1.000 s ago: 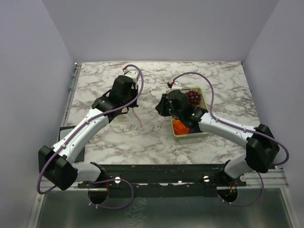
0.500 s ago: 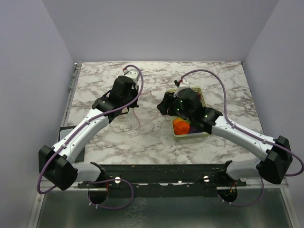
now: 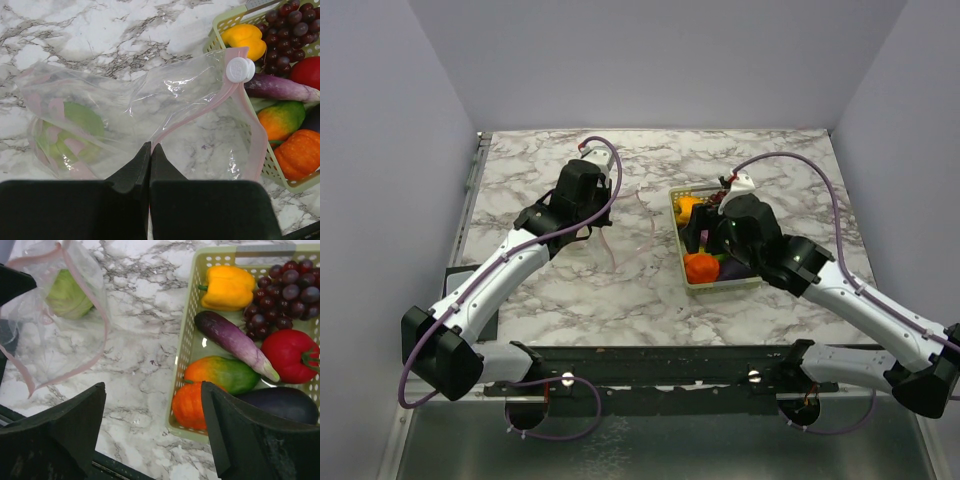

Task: Place the food in the zip-top bag and seal the zipper
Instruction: Pick up the fake vegetable from the bin.

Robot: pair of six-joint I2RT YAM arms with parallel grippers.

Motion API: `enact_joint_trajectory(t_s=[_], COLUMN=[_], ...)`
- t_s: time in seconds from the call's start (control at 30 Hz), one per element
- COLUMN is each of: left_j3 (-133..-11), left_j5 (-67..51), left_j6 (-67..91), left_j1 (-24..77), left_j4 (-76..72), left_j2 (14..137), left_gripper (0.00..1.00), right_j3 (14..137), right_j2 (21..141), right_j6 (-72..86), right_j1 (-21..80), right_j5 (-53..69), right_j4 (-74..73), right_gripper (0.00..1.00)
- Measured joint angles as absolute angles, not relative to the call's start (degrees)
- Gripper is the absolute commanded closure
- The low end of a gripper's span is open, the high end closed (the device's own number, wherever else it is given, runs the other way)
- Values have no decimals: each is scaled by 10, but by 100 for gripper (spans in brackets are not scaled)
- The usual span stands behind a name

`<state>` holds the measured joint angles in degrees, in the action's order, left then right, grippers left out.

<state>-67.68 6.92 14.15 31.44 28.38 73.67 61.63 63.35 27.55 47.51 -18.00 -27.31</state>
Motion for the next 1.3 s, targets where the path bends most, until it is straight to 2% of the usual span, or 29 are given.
enact_joint_trajectory(t_s=[0.13,0.33,1.3], left_j3=[-677,-677,-671], left_j5=[69,69,70], left_j6=[142,142,141], left_j1=[315,314,315], left_j4=[284,284,284], left_j2=[737,737,734], left_gripper=[100,100,100], right_j3=[607,580,517], right_j2=[626,635,738], right_j6=[280,287,289], right_j1=[475,475,453], right_j5=[-190,-192,-179], right_j4=[-310,-349,-339], right_gripper=[6,3,2])
